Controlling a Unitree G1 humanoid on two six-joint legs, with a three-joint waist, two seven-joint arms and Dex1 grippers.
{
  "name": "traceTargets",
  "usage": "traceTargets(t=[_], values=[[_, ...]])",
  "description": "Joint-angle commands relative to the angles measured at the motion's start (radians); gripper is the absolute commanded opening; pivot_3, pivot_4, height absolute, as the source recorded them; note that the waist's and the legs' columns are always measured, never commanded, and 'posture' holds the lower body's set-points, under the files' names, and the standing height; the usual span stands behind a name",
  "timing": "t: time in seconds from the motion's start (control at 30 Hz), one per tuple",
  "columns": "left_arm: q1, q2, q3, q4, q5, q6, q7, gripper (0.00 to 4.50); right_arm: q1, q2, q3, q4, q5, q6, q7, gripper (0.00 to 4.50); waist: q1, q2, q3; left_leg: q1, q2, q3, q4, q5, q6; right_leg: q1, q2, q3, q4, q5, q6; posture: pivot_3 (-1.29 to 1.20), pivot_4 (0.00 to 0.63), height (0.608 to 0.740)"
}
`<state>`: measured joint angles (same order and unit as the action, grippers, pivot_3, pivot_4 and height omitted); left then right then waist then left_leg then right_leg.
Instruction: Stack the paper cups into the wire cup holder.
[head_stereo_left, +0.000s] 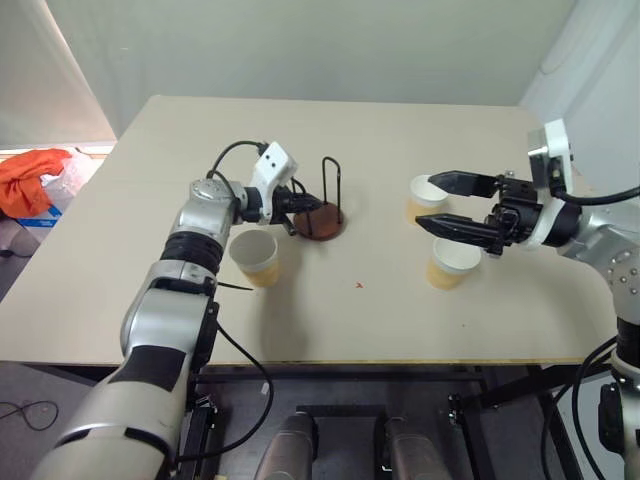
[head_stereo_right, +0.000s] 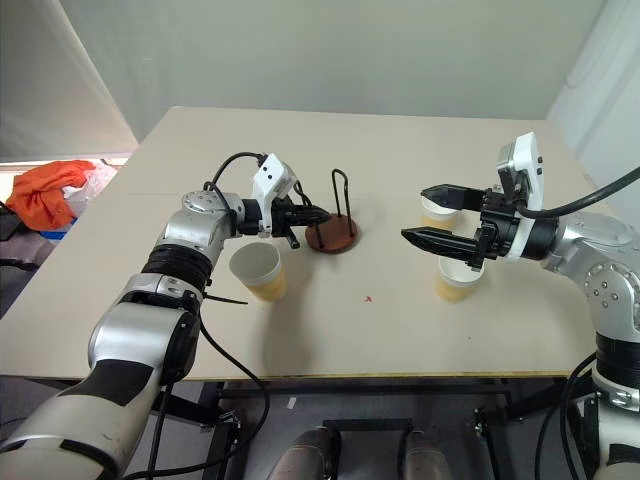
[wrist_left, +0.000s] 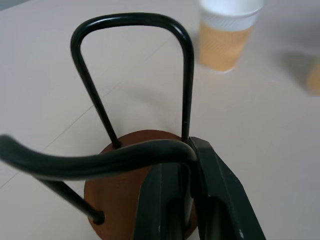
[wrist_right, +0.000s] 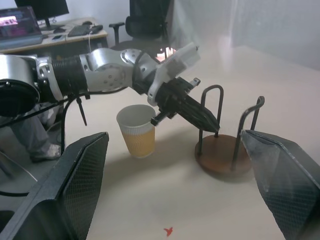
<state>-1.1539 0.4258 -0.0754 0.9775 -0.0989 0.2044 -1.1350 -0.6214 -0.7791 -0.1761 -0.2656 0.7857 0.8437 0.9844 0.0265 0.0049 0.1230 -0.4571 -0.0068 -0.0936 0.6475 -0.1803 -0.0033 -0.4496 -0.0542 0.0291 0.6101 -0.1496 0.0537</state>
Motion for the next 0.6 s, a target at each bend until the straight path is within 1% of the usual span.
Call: traceTargets(t=[0.03, 0.13, 0.23, 0.4, 0.5, 0.6], values=[[-0.017, -0.004, 0.043, -0.191, -0.09, 0.082, -0.074, 0.02, -0.002, -0.037, -0.029, -0.021, 0.022, -0.013, 0.03, 4.5, 0.002, 0.0, 0.0, -0.001, 0.0, 0.0, 0.0, 0.0, 0.0, 0.0, 0.0, 0.0, 0.0, 0.0, 0.0, 0.0, 0.15, 0.74], [0.033, 0.001, -0.015, -0.415, -0.109, 0.194, -0.119, 0.02, 0.019, -0.078, 0.001, -0.022, 0.021, 0.003, 0.079, 4.5, 0.005, 0.0, 0.0, -0.002, 0.0, 0.0, 0.001, 0.0, 0.001, 0.0, 0.0, 0.0, 0.0, 0.0, 0.001, 0.0, 0.15, 0.74], [0.133, 0.047, -0.089, -0.674, -0.114, 0.297, -0.159, 0.02, 0.053, -0.125, 0.036, -0.022, -0.006, -0.008, 0.133, 4.5, 0.004, 0.0, 0.0, -0.001, -0.001, 0.001, 0.002, -0.001, 0.0, 0.001, -0.001, 0.0, 0.0, -0.002, 0.003, 0.0, 0.15, 0.74], [0.283, 0.119, -0.142, -1.012, -0.155, 0.471, -0.135, 0.02, 0.1, -0.174, 0.057, -0.018, -0.021, -0.032, 0.194, 4.5, 0.0, 0.0, 0.0, 0.0, 0.001, 0.003, 0.002, -0.001, 0.0, 0.0, -0.001, 0.0, 0.001, -0.003, 0.005, 0.0, 0.15, 0.74], [0.353, 0.137, -0.181, -1.144, -0.162, 0.527, -0.104, 0.02, 0.127, -0.183, 0.071, -0.033, -0.027, -0.046, 0.221, 4.5, 0.001, 0.0, 0.0, 0.003, 0.001, 0.003, 0.002, -0.001, 0.001, 0.002, -0.001, 0.001, 0.001, -0.002, 0.003, 0.0, 0.15, 0.74], [0.397, 0.123, -0.199, -1.207, -0.174, 0.567, -0.056, 0.02, 0.141, -0.181, 0.093, -0.042, -0.045, -0.062, 0.23, 4.5, 0.003, 0.0, 0.0, 0.005, 0.001, 0.002, 0.002, 0.0, 0.002, 0.005, -0.001, 0.001, 0.001, -0.001, 0.001, 0.0, 0.15, 0.74]])
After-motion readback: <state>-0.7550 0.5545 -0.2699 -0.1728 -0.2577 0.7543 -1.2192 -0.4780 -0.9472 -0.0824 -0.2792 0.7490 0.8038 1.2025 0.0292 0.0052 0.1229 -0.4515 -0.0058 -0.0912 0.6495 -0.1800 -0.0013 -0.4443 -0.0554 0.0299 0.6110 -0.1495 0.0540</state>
